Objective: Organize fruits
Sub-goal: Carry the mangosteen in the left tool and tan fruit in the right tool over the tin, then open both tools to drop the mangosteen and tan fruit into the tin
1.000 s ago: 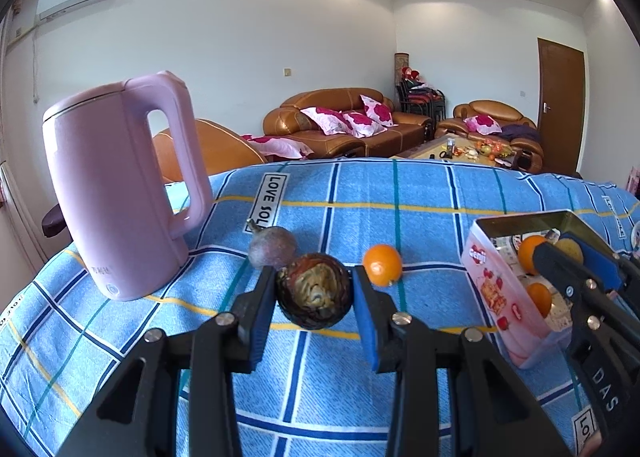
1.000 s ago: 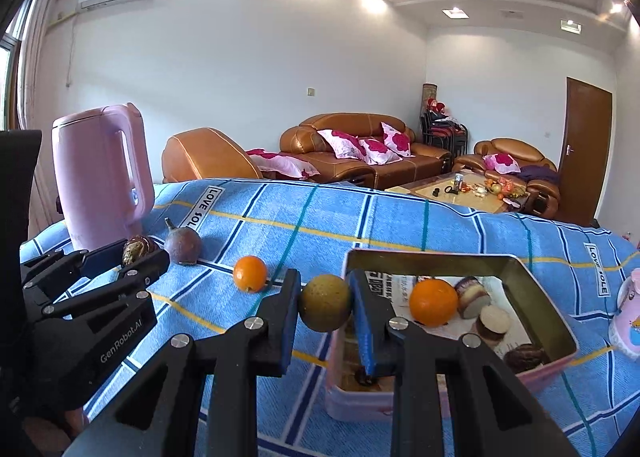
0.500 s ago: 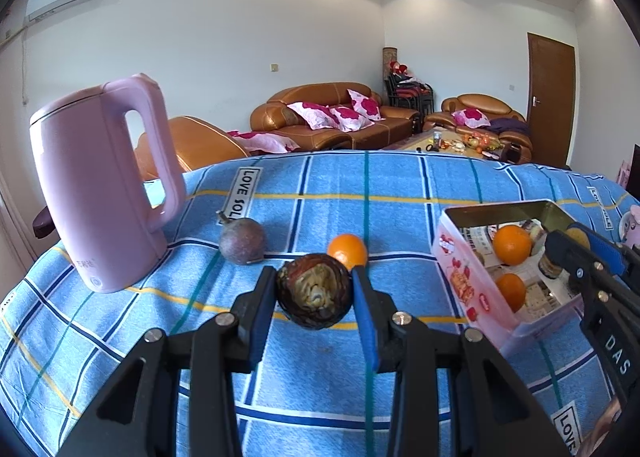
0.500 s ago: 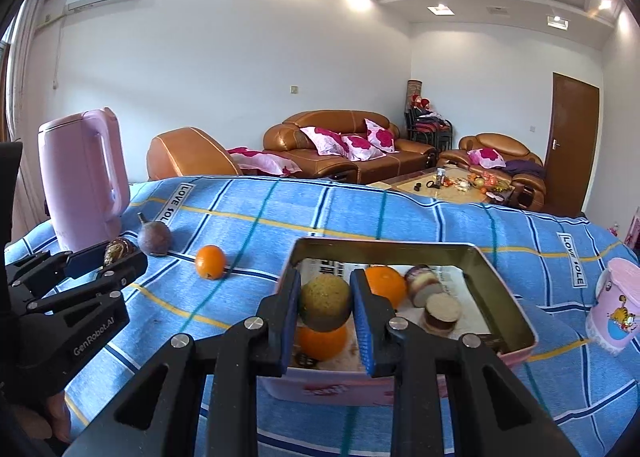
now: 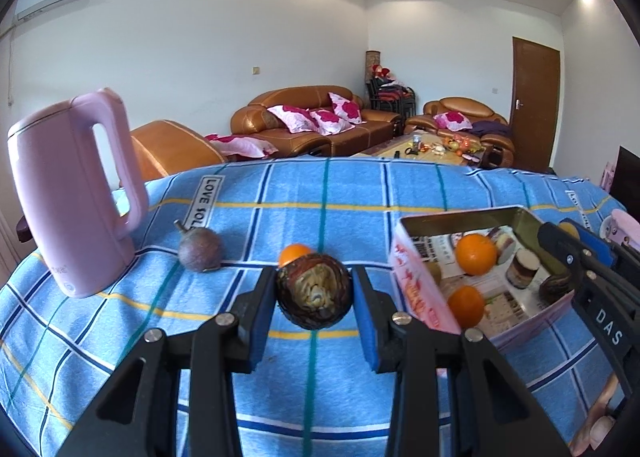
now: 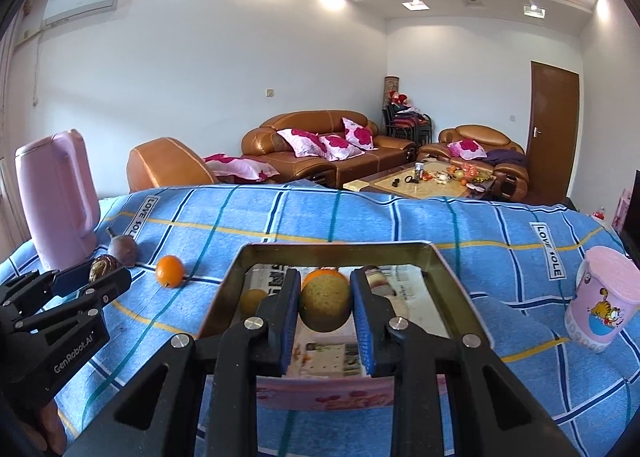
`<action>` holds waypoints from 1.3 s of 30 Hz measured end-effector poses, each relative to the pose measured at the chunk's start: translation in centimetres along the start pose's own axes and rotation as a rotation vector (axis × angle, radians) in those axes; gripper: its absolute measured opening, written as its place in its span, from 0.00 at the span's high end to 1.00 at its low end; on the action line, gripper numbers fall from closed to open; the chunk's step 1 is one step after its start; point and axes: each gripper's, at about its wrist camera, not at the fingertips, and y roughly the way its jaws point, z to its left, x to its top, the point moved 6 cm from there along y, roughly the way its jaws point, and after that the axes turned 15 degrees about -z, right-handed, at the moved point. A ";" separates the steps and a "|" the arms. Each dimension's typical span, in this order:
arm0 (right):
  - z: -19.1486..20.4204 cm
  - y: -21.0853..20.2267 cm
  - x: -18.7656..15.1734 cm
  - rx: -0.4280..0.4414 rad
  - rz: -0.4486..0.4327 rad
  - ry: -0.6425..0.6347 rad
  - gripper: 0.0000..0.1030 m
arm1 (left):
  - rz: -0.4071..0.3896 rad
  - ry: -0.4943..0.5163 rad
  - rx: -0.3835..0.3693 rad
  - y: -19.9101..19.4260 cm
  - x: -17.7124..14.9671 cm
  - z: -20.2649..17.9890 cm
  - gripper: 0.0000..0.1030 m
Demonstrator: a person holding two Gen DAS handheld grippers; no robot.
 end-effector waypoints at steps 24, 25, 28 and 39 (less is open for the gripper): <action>-8.6 1.3 1.6 -0.078 -0.032 0.140 0.73 | 0.023 -0.026 -0.236 3.3 1.8 -9.8 0.62; -8.7 1.6 1.5 -0.058 -0.028 0.160 0.73 | 0.035 -0.036 -0.241 3.7 1.6 -10.1 0.62; -8.7 2.5 1.1 0.007 -0.009 0.222 0.73 | 0.063 -0.032 -0.248 4.5 1.1 -11.3 0.62; -8.4 5.8 -0.8 -0.007 0.110 0.202 0.73 | 0.105 -0.010 -0.257 5.7 0.0 -12.6 0.62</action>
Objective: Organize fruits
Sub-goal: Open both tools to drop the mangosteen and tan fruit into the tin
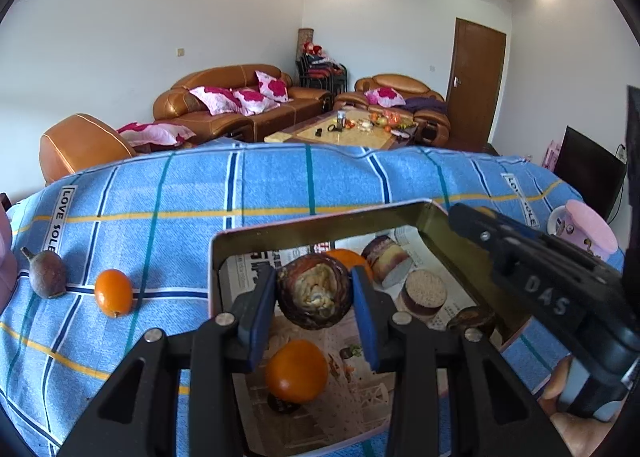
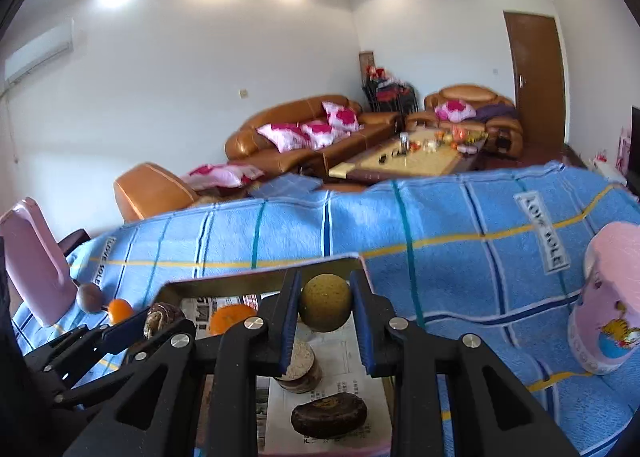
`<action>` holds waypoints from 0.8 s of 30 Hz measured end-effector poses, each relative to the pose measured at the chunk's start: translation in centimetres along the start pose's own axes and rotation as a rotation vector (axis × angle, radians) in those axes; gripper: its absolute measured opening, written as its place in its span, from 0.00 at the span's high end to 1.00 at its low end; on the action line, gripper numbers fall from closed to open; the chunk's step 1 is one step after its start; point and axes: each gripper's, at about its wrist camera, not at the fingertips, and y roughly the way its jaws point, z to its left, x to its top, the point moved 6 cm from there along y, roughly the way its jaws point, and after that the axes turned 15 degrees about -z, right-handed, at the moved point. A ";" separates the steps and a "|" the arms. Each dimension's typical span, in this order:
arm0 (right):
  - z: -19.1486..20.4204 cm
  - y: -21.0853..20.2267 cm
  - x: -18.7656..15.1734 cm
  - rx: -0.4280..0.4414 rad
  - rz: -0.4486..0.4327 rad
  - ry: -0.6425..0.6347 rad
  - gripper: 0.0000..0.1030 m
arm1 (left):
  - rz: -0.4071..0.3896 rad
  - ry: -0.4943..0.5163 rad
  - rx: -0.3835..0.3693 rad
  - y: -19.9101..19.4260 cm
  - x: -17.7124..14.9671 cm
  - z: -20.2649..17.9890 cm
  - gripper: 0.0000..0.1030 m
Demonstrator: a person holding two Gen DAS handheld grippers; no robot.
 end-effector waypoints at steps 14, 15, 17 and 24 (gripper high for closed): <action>0.6 1.1 -1.2 0.053 0.067 0.027 0.72 | 0.038 -0.004 0.014 0.7 -0.4 0.1 0.60; 0.7 1.2 -1.3 0.062 0.071 0.033 0.71 | 0.035 -0.006 0.021 0.7 -0.4 0.3 0.60; 0.9 1.3 -1.4 0.073 0.072 0.041 0.69 | 0.022 -0.010 0.025 0.5 -0.3 0.4 0.51; 1.1 -0.7 -0.1 0.064 -0.027 0.042 0.50 | -0.118 0.003 0.068 -2.1 1.0 0.7 0.01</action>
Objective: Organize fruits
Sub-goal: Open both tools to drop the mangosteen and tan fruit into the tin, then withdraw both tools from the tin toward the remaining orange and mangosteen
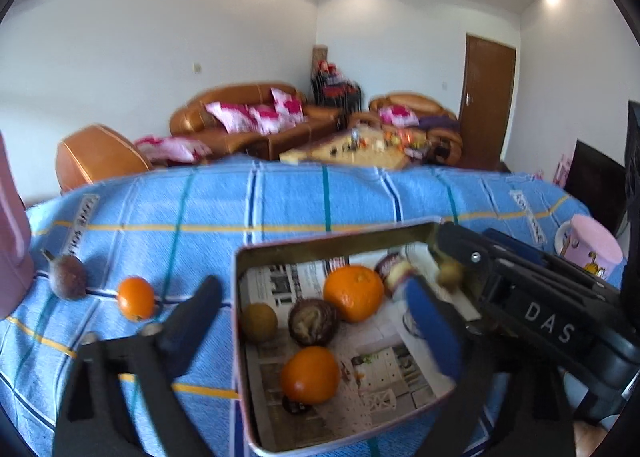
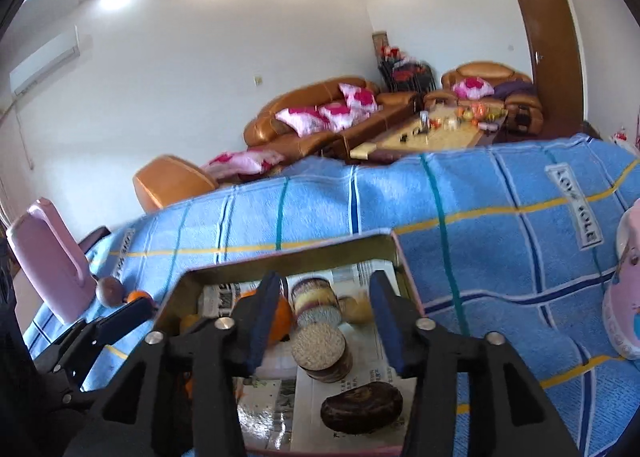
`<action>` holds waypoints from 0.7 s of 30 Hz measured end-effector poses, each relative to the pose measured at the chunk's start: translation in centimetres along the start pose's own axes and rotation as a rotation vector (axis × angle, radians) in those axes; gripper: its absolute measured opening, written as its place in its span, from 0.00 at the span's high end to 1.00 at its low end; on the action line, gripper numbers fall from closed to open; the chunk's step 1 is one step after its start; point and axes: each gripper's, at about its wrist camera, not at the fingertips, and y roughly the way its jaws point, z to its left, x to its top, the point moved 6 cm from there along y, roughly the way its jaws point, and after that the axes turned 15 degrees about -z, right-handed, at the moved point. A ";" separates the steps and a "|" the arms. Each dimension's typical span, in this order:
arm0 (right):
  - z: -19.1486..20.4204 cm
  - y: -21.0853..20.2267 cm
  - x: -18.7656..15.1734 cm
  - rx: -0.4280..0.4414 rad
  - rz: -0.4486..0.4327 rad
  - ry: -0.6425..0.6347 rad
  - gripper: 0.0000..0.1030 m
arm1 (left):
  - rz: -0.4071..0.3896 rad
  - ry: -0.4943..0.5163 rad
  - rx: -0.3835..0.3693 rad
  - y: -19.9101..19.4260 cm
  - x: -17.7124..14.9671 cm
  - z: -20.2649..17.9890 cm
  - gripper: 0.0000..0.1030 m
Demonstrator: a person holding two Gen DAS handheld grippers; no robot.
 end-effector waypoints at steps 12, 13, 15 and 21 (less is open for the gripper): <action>-0.1 -4.3 3.1 -0.137 -0.329 -0.103 0.20 | -0.146 -0.016 0.157 -1.7 3.0 4.1 0.00; -0.2 -4.3 3.2 -0.139 -0.330 -0.103 0.20 | -0.160 -0.010 0.184 -1.7 3.2 4.6 0.00; -0.3 -4.5 3.3 -0.145 -0.343 -0.101 0.20 | -0.182 0.004 0.221 -1.9 3.3 5.3 0.00; -0.5 -5.8 3.7 -0.161 -0.407 -0.107 0.20 | -0.256 0.042 0.313 -2.8 4.0 7.5 0.00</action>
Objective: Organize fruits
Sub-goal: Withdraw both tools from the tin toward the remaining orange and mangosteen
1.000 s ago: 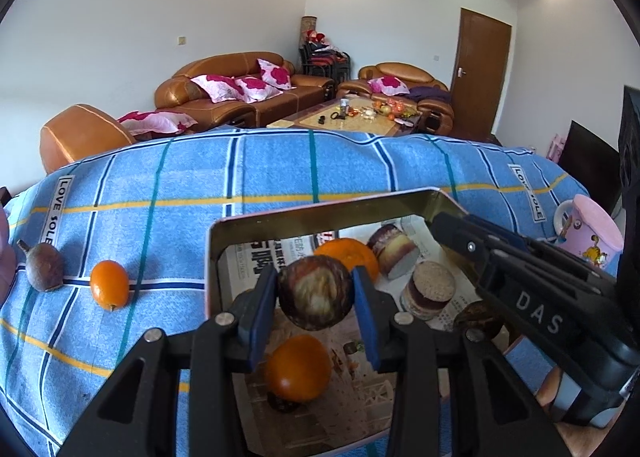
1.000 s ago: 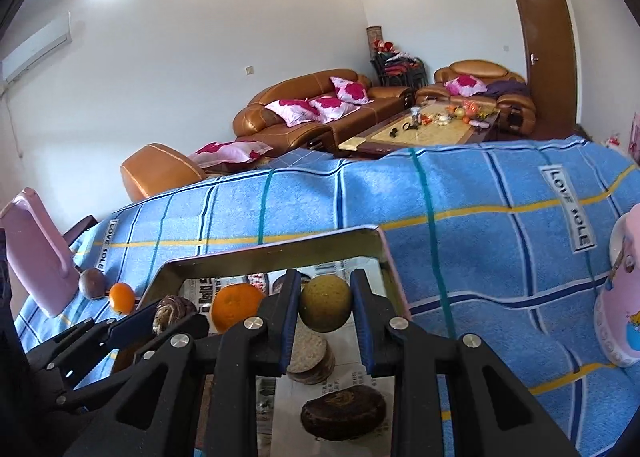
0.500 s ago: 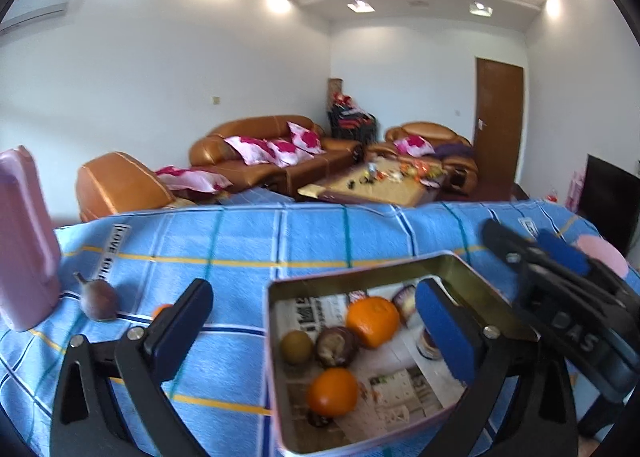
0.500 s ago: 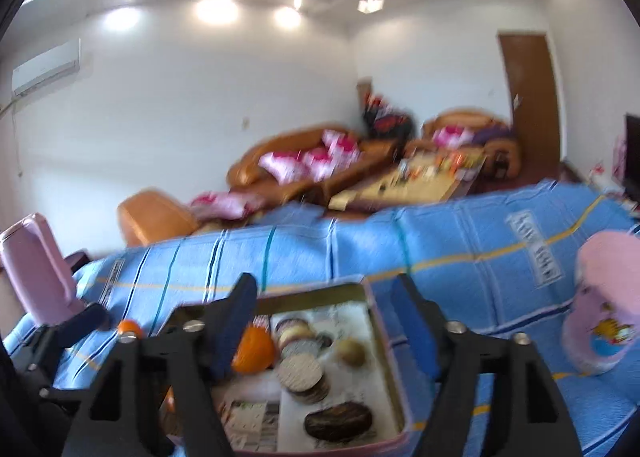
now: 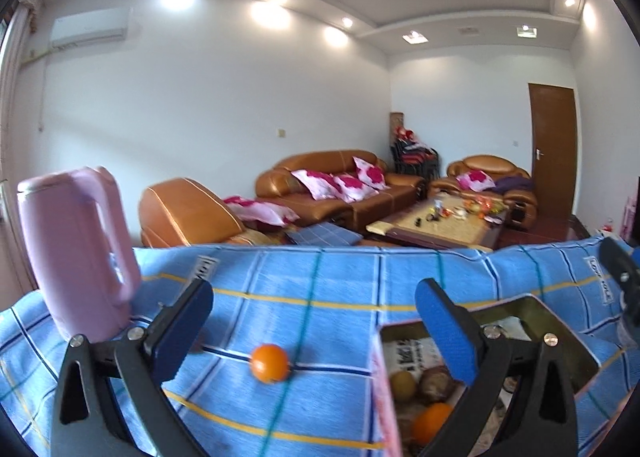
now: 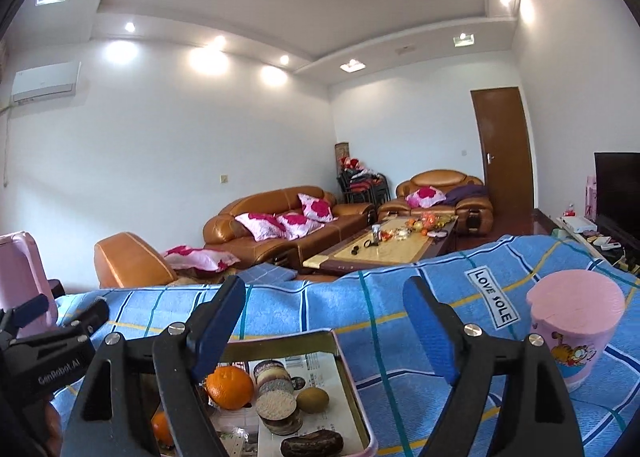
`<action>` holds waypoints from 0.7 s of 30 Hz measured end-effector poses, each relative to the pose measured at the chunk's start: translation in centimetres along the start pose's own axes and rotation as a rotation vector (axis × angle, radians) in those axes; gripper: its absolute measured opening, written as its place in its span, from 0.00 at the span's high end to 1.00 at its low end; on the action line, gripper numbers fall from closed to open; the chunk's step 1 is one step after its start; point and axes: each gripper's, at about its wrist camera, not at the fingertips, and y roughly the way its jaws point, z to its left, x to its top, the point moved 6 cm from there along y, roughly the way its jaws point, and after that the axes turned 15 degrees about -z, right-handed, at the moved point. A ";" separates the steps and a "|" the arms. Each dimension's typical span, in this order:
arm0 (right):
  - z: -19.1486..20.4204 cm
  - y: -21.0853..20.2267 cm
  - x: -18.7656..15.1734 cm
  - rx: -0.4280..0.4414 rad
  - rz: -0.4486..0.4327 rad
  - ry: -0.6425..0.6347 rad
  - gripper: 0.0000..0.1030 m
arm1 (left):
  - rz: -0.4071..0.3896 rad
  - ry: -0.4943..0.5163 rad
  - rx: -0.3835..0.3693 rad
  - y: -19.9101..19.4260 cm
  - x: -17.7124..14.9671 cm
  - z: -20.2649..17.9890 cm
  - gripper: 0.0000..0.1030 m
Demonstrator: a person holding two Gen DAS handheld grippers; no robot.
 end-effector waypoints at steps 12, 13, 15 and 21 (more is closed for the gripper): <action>0.0 -0.6 0.3 -0.023 -0.024 -0.017 0.16 | 0.049 0.000 0.031 -0.3 -2.1 1.9 0.00; 0.0 -0.7 0.3 -0.026 -0.026 -0.019 0.16 | 0.053 -0.015 0.031 -0.4 -2.2 2.3 0.00; 0.1 -0.9 0.3 -0.031 -0.024 -0.023 0.16 | 0.061 -0.049 0.036 -0.8 -2.2 3.0 0.00; 1.0 -1.5 -0.2 -0.032 0.031 -0.012 0.16 | 0.087 -0.059 0.025 -1.8 -2.7 3.7 0.00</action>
